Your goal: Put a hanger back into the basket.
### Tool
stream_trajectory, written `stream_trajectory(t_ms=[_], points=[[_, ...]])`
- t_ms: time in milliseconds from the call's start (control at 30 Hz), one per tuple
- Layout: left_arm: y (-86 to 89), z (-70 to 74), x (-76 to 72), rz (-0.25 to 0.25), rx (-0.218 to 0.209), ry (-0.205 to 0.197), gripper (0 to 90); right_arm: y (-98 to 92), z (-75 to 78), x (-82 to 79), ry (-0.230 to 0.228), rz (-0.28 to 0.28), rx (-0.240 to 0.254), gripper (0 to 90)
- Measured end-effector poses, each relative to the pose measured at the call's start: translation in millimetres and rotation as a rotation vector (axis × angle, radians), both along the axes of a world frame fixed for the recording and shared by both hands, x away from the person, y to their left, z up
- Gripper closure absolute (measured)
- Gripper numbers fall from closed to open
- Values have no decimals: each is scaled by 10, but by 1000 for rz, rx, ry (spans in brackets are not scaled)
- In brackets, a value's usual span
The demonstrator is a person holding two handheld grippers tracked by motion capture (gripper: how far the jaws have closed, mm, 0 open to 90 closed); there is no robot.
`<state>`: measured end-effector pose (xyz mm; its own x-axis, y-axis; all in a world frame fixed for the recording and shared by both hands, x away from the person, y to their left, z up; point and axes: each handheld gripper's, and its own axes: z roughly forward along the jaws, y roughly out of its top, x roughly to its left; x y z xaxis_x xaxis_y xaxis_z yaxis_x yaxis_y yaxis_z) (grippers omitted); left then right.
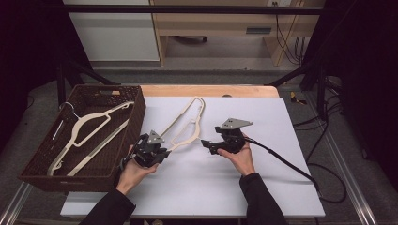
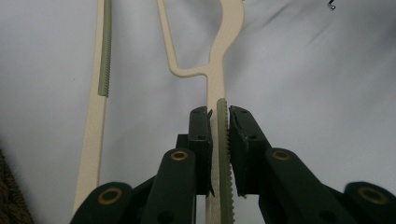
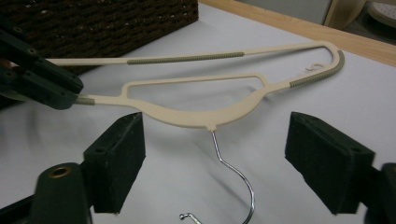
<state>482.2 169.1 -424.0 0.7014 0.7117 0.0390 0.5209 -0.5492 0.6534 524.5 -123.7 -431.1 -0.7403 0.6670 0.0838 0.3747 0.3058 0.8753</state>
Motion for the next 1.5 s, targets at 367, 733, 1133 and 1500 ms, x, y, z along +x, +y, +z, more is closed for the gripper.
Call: stream_trajectory(t_ms=[367, 733, 1133, 1500], points=[[-11, -4, -8, -2, 4, 3, 796, 165, -257, 215, 19, 41, -81, 412], [-11, -2, -10, -5, 3, 5, 796, 228, -413, 325, 71, 75, -121, 654], [-17, -21, -20, -11, 7, 17, 796, 225, -451, 355, 112, 129, -131, 878], [13, 6, -42, -25, 0, 12, 797, 194, -405, 347, 117, 171, -129, 884]])
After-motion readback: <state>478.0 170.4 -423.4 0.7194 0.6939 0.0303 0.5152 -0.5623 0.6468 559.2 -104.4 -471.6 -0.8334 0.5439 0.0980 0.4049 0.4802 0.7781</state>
